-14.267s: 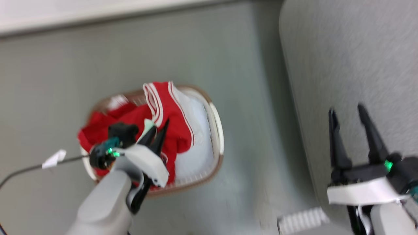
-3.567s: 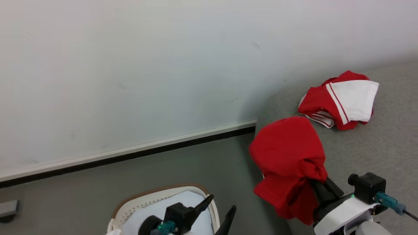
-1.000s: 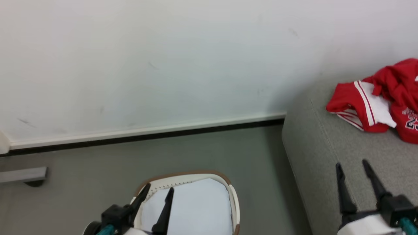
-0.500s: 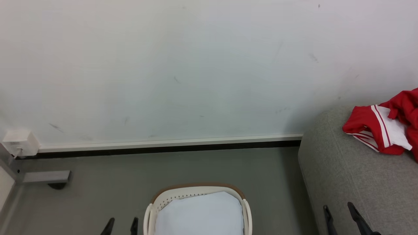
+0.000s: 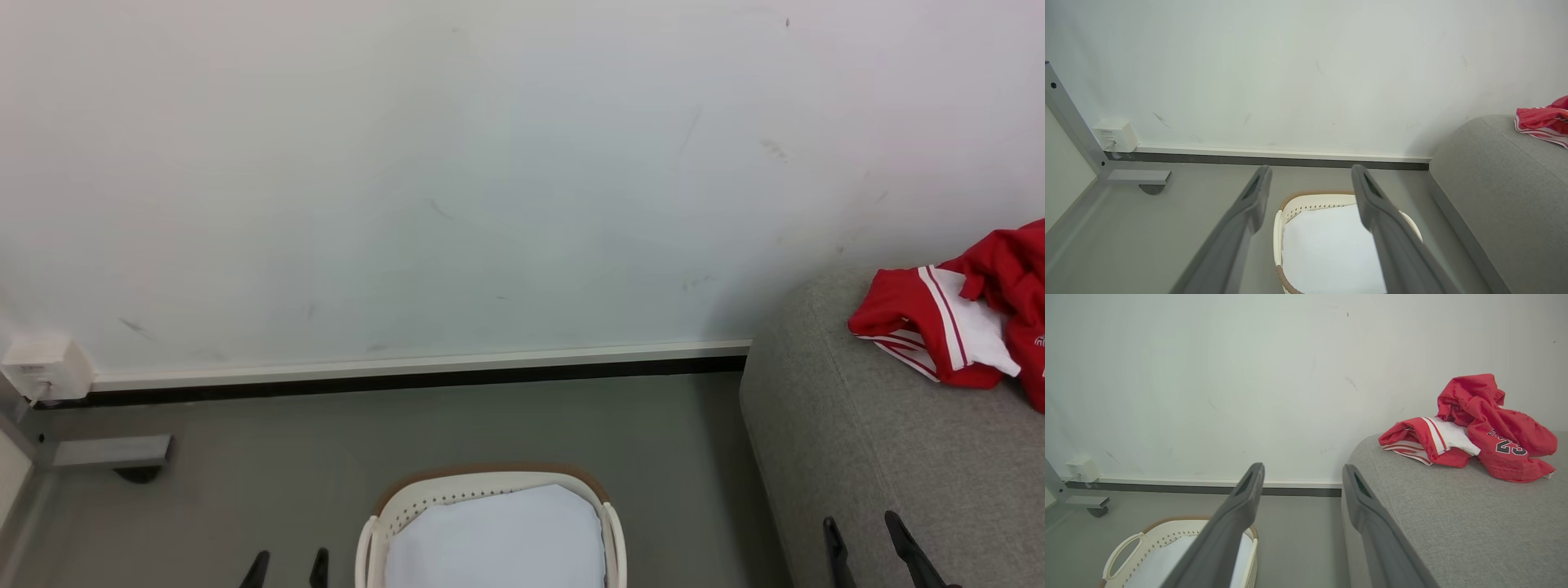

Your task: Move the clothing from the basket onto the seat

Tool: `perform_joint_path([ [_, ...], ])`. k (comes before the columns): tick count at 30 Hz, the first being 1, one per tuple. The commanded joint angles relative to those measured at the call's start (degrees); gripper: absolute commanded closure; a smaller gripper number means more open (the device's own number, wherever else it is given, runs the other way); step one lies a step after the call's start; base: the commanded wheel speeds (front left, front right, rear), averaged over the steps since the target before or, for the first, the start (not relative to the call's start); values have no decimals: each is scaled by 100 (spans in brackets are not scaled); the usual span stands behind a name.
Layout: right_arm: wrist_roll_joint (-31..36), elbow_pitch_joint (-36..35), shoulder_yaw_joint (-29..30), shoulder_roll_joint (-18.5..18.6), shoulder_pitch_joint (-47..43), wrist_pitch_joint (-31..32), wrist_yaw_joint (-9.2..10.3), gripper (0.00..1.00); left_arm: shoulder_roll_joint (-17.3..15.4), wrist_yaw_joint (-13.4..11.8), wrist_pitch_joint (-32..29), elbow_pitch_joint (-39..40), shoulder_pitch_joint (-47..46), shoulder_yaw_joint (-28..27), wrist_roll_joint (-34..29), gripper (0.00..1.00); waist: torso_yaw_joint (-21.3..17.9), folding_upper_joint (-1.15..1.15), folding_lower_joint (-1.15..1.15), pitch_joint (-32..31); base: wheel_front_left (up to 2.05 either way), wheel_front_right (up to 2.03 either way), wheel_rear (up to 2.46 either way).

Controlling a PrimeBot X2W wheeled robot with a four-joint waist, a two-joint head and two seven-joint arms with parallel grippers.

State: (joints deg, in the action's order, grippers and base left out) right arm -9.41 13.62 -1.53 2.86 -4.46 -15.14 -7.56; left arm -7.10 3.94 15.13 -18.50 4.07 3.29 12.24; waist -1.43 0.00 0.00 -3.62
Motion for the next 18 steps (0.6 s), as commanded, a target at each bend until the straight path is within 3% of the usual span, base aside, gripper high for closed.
perform_joint_path([
  [1, 38, 18, 18, 7, -10, 0, 15, 0, 26, 37, 2, -20, 71, -70, -71, 0, -1, 0, 0, -2, 0, 0, 0],
  [4, 47, 23, 2, 6, 3, 0, 15, 0, 90, 90, 2, 2, 47, -160, -188, 0, 16, 0, 0, -6, 0, 0, 0],
  [5, 7, 13, -6, -1, 0, 0, 0, 100, 106, 83, -3, -2, -3, -144, -148, 100, 12, 0, 0, -6, 0, 0, 0],
  [9, -3, 209, -16, -30, -72, 3, -1, 100, 167, 80, -4, -204, 45, -95, -144, 100, 10, 0, 0, -6, 0, 0, 0],
  [18, -1063, 175, 45, 6, 66, 235, 0, 100, 197, 115, -303, -154, -125, -241, 852, 100, 19, 0, 0, 22, 0, 0, 0],
])
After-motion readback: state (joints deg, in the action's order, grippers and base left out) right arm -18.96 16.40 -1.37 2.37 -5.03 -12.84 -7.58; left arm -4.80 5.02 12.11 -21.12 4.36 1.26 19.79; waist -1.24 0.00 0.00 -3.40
